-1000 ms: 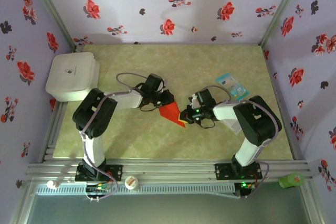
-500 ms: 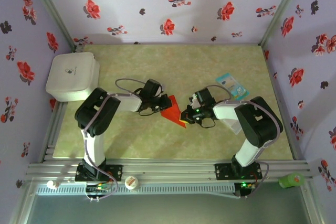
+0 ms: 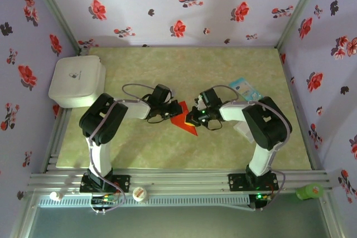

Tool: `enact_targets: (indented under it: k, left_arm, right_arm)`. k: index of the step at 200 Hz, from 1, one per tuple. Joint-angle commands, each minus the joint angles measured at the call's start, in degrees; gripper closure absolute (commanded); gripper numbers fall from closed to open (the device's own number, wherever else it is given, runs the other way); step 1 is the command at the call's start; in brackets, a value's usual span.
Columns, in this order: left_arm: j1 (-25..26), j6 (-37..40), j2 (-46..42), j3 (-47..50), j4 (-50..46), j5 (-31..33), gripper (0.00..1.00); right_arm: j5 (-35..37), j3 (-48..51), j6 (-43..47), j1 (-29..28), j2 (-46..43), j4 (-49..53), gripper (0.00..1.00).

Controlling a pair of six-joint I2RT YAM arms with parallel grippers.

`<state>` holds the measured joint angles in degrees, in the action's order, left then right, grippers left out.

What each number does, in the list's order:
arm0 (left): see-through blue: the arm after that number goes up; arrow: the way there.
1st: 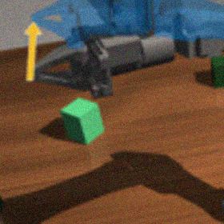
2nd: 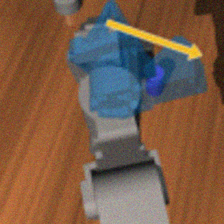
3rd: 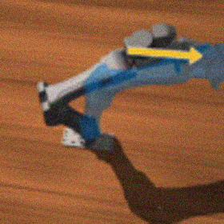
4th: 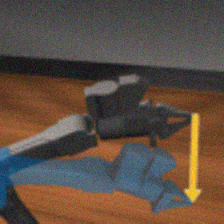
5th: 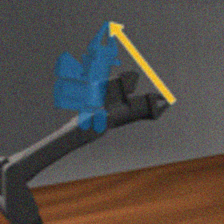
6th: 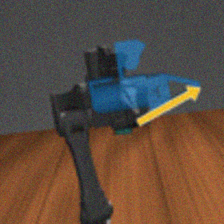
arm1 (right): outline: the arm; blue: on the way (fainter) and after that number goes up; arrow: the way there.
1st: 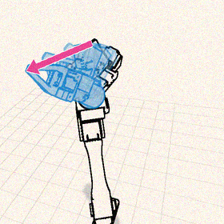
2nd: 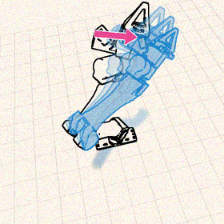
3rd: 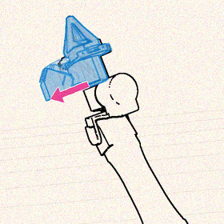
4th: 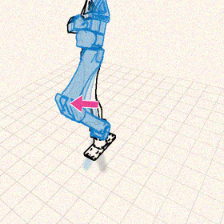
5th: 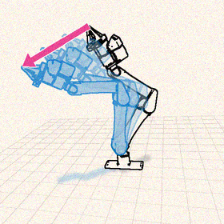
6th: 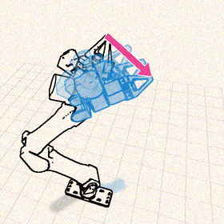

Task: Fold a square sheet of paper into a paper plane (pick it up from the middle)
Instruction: Fourth fold the wing at the center of the table.

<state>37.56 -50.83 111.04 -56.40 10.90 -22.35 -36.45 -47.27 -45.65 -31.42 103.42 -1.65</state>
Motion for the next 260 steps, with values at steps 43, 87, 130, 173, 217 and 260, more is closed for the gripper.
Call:
enact_targets:
  k: [43, 87, 130, 173, 217, 260]
  left_arm:
    - [-1.26, 0.29, 1.77, 1.41, -4.90, 1.70, 0.91]
    - [-1.96, 0.66, 1.90, 1.47, -5.98, 1.70, 0.91]
    - [-2.10, 0.04, 1.82, 1.47, -5.63, 1.10, 0.91]
    - [-2.12, -0.62, 1.28, 1.12, -7.02, 1.87, 0.91]
    - [-2.12, -1.78, 1.36, 0.44, -6.86, 1.27, 0.91]
    - [-2.14, -2.96, 1.45, 0.47, -6.94, 1.31, 0.91]
  right_arm:
    - [1.55, 8.88, 0.98, -0.40, -5.13, 2.23, 0.96]
    - [2.23, 15.45, 1.35, -0.33, -13.46, 5.08, 0.94]
    - [5.19, 14.56, -0.30, 0.05, -20.73, 9.73, 0.82]
    - [7.94, 13.59, -7.70, 0.04, -22.03, 10.40, 0.68]
    - [5.14, 14.15, -10.60, -0.31, -20.11, 7.10, 0.68]
    - [2.54, 15.17, -12.04, -0.48, -17.66, 2.60, 0.72]
